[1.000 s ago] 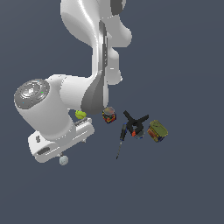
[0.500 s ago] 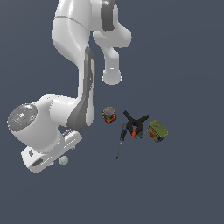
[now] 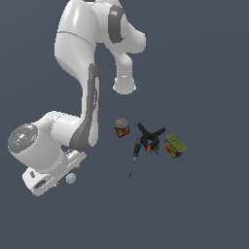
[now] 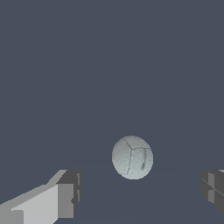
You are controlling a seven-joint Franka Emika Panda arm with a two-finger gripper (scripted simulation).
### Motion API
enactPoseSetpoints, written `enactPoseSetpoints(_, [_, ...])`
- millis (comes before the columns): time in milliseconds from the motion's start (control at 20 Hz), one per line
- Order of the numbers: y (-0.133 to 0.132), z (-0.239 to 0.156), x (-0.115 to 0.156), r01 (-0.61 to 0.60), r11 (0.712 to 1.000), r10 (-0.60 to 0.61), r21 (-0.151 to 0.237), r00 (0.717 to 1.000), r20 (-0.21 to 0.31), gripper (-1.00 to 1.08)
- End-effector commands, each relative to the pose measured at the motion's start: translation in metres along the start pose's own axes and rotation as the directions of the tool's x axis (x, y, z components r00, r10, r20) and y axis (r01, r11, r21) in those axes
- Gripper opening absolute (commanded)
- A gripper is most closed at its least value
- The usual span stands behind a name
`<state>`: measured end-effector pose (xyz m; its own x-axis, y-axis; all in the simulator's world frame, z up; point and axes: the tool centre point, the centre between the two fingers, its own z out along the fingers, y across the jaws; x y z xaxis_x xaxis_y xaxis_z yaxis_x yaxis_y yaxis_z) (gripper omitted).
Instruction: Pick up a designated object from a clutter of objects.
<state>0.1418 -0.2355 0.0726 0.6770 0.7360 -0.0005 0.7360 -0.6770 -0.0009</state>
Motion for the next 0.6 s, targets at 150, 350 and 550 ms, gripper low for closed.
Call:
enactPoseSetpoints(150, [0.0, 0.003, -0.001, 0.002, 1.0, -0.002, 0.0, 1.0, 0.0, 1.0])
enactPoseSetpoints(350, [0.0, 0.016, -0.001, 0.003, 1.0, -0.003, 0.0, 1.0, 0.0, 1.0])
enactPoseSetpoints(550, [0.0, 0.039, -0.001, 0.004, 1.0, -0.004, -0.001, 1.0, 0.0, 1.0])
